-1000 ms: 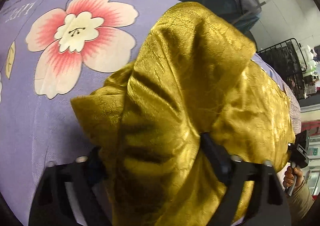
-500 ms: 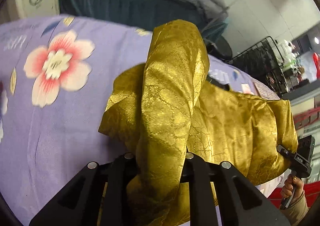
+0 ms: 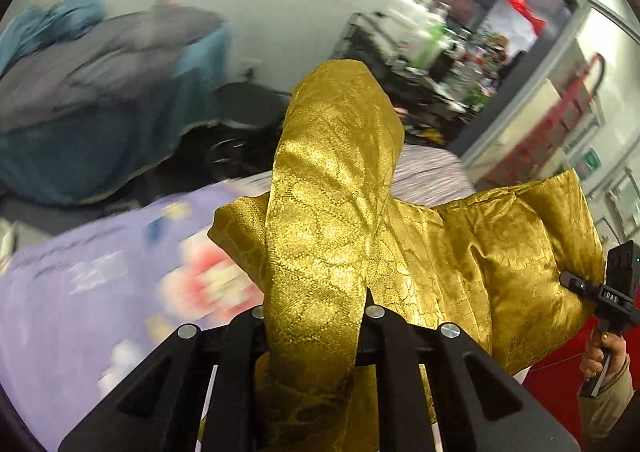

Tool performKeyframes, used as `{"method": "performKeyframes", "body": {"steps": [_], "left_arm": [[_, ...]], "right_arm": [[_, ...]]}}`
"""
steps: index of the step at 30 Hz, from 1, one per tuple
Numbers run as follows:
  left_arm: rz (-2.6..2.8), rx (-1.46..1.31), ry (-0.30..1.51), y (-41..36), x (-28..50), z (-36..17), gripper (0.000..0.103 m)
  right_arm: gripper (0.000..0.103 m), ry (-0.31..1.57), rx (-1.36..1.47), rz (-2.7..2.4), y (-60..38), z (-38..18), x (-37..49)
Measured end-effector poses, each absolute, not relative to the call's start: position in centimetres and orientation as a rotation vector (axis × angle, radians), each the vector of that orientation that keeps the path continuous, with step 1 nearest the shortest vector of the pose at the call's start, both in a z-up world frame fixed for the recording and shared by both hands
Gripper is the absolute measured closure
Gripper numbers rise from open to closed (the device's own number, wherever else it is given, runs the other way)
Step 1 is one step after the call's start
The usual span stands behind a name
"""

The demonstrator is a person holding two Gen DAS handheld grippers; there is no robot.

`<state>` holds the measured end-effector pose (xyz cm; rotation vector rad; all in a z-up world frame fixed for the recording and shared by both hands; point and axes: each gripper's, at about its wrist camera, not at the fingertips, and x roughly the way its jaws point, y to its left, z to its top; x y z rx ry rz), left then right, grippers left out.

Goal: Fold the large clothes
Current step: 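Carry the folded jacket with both grippers onto the grey blanket and release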

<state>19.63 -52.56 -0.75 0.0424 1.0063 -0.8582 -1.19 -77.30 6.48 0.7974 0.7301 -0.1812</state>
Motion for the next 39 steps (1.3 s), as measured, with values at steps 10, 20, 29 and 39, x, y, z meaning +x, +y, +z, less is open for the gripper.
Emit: {"method": "performKeyframes", "body": {"steps": [10, 20, 29, 39], "left_arm": [[-0.996, 0.243, 1.058, -79.0, 16.0, -5.1, 0.088], [-0.700, 0.498, 1.048, -76.9, 17.9, -10.3, 0.022], [-0.482, 0.617, 0.817, -71.8, 18.2, -3.1, 0.006], [-0.644, 0.442, 1.059, -68.0, 10.4, -2.0, 0.006]], "right_arm": [[0.086, 0.606, 1.083, -0.531, -92.5, 0.1, -15.5], [0.043, 0.660, 1.251, -0.611, -95.0, -5.0, -16.9], [0.030, 0.872, 0.952, -0.858, -93.9, 0.7, -16.4], [0.016, 0.948, 0.680, -0.891, -89.5, 7.0, -14.7]]}}
